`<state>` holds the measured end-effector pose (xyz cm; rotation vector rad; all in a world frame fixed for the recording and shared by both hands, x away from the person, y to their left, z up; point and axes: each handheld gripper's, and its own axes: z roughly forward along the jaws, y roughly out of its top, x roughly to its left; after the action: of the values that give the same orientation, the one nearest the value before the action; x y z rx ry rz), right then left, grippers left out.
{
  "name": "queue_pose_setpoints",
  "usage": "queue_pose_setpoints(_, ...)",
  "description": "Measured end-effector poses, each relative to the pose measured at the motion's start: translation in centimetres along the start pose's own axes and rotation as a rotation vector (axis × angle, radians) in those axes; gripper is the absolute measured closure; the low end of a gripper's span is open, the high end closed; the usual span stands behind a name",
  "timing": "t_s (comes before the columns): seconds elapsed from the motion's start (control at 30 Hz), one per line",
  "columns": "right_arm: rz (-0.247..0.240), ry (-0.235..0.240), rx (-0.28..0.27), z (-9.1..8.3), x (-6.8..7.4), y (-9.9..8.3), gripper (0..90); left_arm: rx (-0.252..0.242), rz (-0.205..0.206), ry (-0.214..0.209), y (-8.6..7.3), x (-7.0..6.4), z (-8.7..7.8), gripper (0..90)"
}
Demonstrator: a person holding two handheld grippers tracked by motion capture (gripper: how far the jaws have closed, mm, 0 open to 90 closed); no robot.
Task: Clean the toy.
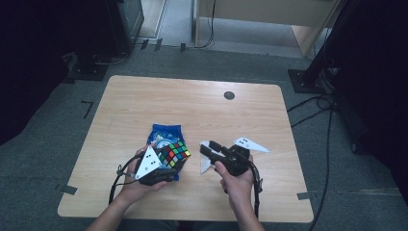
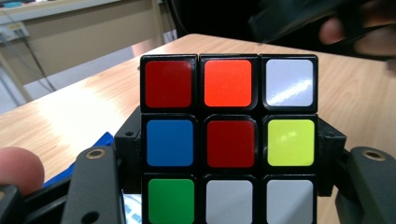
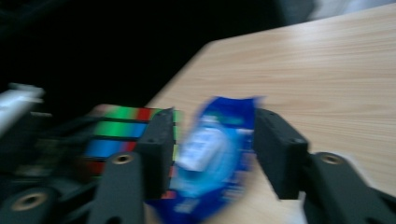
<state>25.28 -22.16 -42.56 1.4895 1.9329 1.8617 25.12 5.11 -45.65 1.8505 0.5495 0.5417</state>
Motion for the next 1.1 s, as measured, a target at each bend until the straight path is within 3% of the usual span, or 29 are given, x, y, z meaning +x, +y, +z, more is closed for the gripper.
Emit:
queue_pose_setpoints(0.1, 0.019, 0.064, 0.028, 1.1, 2.5, -0.3, 30.3, -0.002, 0.002, 0.014, 0.1, -0.3, 0.0, 34.0)
queue_pose_setpoints(0.2, 0.062, 0.054, 0.084, 2.3, 3.4, -1.1, 24.3, -0.014, 0.002, 0.022, 0.3, -0.6, 0.0, 34.0)
queue_pose_setpoints(0.27, 0.091, 0.033, 0.107, 3.1, 3.3, -1.7, 24.0, -0.018, 0.004, 0.025, 0.4, -0.8, 0.0, 33.9)
queue_pose_setpoints(0.33, 0.101, 0.042, 0.12, 3.5, 3.2, -2.0, 26.6, -0.016, 0.007, 0.024, 0.4, -1.0, 0.1, 33.9)
queue_pose_setpoints(0.43, 0.092, 0.054, 0.123, 3.7, 3.3, -2.3, 33.9, -0.018, 0.003, 0.02, 0.4, -1.3, 0.3, 33.9)
queue_pose_setpoints(0.63, 0.103, 0.053, 0.124, 3.4, 3.0, -2.2, 34.7, -0.028, -0.013, -0.026, 0.2, -1.2, 0.3, 31.8)
queue_pose_setpoints(0.8, 0.136, 0.048, 0.09, 1.8, 1.5, -0.8, 34.7, -0.01, 0.039, -0.067, -0.3, -0.8, 0.2, 24.2)
queue_pose_setpoints(0.87, 0.138, 0.065, 0.104, 0.9, 1.0, -0.1, 34.7, 0.007, 0.083, -0.029, -0.6, -0.7, 0.3, 24.9)
queue_pose_setpoints(1.0, 0.135, 0.096, 0.165, 0.5, 0.8, 0.2, 34.7, 0.005, 0.076, -0.011, -0.6, -0.4, 0.3, 25.0)
queue_pose_setpoints(1.1, 0.13, 0.102, 0.182, 1.0, 1.0, 0.0, 34.7, 0.013, 0.165, 0.019, -0.6, -1.2, 0.3, 23.9)
